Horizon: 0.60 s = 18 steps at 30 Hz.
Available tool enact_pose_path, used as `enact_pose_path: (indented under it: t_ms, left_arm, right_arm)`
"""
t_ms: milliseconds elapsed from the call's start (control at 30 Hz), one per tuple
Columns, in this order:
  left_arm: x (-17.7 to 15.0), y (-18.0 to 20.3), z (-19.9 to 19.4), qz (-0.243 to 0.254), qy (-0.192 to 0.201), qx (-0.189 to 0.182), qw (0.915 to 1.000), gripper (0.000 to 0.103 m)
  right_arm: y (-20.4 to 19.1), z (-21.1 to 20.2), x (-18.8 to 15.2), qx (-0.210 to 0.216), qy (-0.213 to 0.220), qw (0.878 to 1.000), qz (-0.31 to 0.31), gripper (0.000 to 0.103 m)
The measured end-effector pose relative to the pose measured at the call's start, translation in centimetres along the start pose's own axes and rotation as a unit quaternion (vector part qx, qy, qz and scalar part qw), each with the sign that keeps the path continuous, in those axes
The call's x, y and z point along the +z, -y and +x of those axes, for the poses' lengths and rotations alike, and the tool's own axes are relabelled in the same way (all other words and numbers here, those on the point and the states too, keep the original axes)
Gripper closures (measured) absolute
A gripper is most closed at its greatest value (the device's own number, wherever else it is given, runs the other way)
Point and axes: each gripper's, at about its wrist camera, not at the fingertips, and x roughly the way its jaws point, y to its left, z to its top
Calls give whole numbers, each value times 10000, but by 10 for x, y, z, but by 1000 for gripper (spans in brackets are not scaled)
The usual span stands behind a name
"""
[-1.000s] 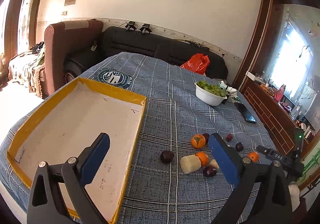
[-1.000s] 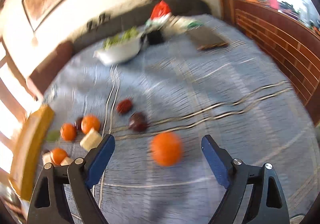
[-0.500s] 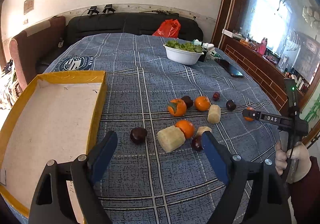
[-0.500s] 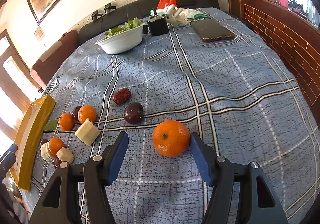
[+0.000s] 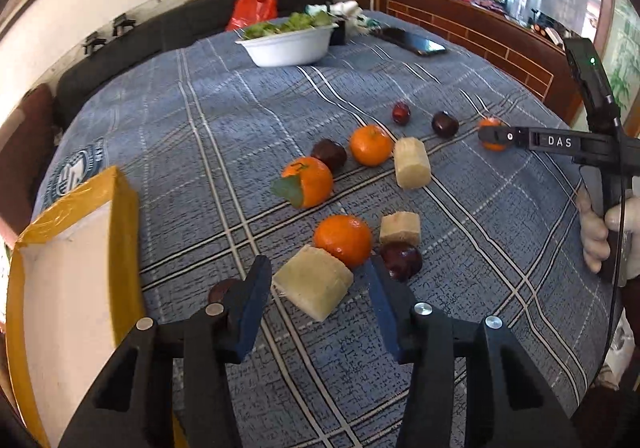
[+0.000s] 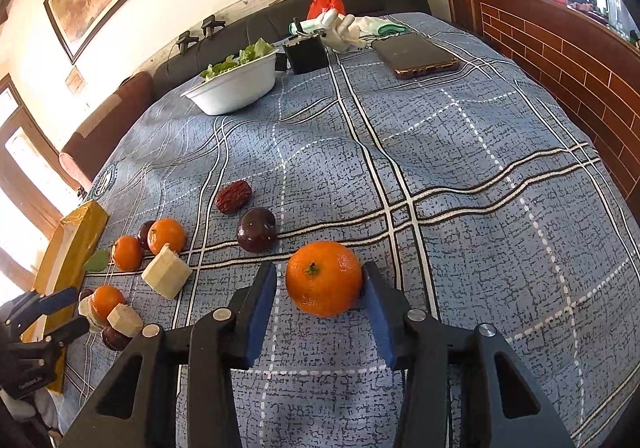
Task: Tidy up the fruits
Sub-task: 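Close the right tool on the mandarin orange while the left tool grasps the cream block, then lift and carry the orange and cream block with both tools over the yellow-rimmed tray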
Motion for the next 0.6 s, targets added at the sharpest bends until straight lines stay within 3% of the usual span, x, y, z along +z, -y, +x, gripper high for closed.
enact_pose_path:
  t_ms: [333,400,467,600]
  left_arm:
    - [7,5,27,186,-303,310,9989,48]
    - [5,7,32,202,-359,352,9985,49]
    - [6,6,31,148,-295,458,9984,59]
    - [4,2,22,-126,-157,511,9985,59]
  right_arm:
    - [-1,1,0,40,6,10000,-30,56]
    - [-1,1,-1,42,7,10000,-26,56]
    - [-1,1,0,42,6,10000,-24,56]
    - [0,1,0,57,16,10000,10,62]
